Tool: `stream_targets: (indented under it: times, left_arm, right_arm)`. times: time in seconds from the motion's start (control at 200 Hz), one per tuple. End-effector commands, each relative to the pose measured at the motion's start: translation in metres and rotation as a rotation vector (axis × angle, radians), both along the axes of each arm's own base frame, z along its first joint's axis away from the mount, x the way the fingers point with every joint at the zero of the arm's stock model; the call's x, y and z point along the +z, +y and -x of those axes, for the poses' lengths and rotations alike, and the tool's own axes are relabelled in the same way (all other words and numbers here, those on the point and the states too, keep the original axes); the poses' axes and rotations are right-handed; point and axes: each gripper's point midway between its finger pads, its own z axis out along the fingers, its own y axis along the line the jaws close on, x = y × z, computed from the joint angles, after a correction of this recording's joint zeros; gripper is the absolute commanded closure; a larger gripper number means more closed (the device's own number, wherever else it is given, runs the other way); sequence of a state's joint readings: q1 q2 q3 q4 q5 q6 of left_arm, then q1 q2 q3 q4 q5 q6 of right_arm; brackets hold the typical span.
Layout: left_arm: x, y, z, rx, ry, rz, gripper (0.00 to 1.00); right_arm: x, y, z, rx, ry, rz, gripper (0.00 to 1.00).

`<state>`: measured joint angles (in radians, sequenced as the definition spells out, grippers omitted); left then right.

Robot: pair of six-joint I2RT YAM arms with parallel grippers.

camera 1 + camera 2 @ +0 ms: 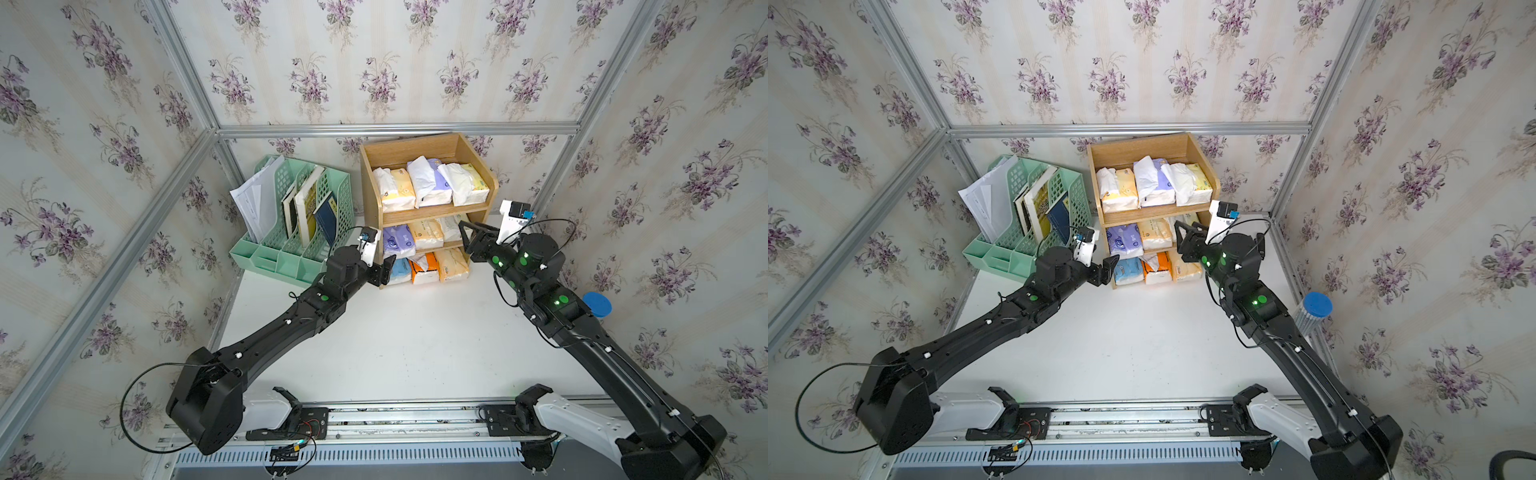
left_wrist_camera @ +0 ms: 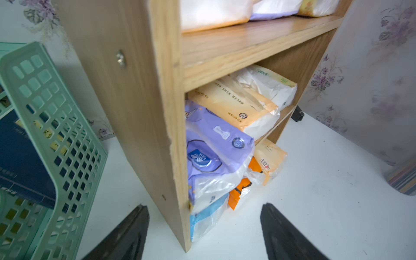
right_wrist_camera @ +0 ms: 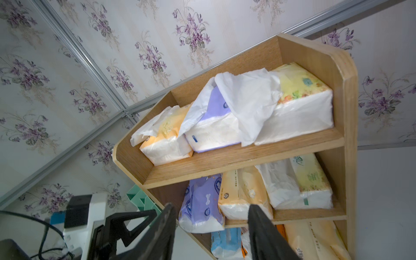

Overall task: Remove the tissue boxes from the shelf
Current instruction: Adjust the shelf at the center of the board.

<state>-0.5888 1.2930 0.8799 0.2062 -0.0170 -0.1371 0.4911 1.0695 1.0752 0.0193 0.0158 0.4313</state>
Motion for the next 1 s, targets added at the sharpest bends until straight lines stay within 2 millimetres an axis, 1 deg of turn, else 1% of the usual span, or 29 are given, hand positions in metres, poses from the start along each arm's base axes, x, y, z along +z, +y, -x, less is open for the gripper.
stream_targets:
  times: [0.0,0.075,0.08,0.09,0.175,0.235,0.32,0.385,0.45,0.525,0.58,0.685,0.759,0.869,0.994]
  left_arm:
    - [-0.003,0.012,0.003,0.044,0.006,-0.027,0.09]
    - [-0.005,0.013,0.006,0.039,0.024,-0.038,0.06]
    - [-0.006,0.013,0.006,0.039,0.024,-0.038,0.06]
    - [-0.005,0.013,0.007,0.039,0.024,-0.038,0.06]
    - [-0.007,0.015,0.008,0.044,0.022,-0.029,0.04]
    - [-0.007,0.016,0.007,0.049,0.013,-0.027,0.04]
    - [-0.009,0.016,0.005,0.052,0.02,-0.03,0.04]
    - [-0.009,0.014,0.006,0.042,0.027,-0.027,0.04]
    - [-0.01,0.014,0.008,0.036,0.029,-0.022,0.04]
    - [-0.009,0.016,0.009,0.04,0.023,-0.014,0.04]
    - [-0.008,0.016,0.009,0.039,0.02,-0.013,0.03]
    - [-0.006,0.013,0.011,0.016,0.022,-0.006,0.03]
    - [-0.004,0.01,0.012,-0.002,0.025,0.0,0.03]
    - [-0.002,0.01,0.013,0.0,0.025,0.011,0.03]
    - [0.0,0.009,0.016,-0.013,0.035,0.026,0.03]
  right_arm:
    - [0.002,0.016,-0.012,0.015,0.037,-0.046,0.44]
    - [0.006,0.029,-0.022,0.029,0.041,-0.059,0.44]
    - [0.006,0.037,-0.019,0.048,0.042,-0.059,0.44]
    - [0.007,0.044,-0.017,0.063,0.042,-0.06,0.44]
    - [0.009,0.068,-0.02,0.081,0.045,-0.053,0.44]
    - [0.006,0.081,-0.025,0.074,0.046,-0.042,0.42]
    - [0.004,0.094,-0.034,0.067,0.047,-0.044,0.42]
    - [0.002,0.099,-0.042,0.045,0.054,-0.05,0.42]
    - [0.007,0.103,-0.049,0.035,0.048,-0.065,0.41]
    - [0.009,0.111,-0.059,0.031,0.058,-0.077,0.34]
    - [0.008,0.117,-0.067,0.026,0.084,-0.073,0.32]
    - [0.0,0.125,-0.08,0.01,0.121,-0.075,0.31]
    - [-0.007,0.129,-0.086,-0.006,0.142,-0.087,0.32]
    - [-0.02,0.131,-0.095,-0.038,0.177,-0.098,0.33]
    - [-0.028,0.131,-0.103,-0.077,0.199,-0.102,0.33]
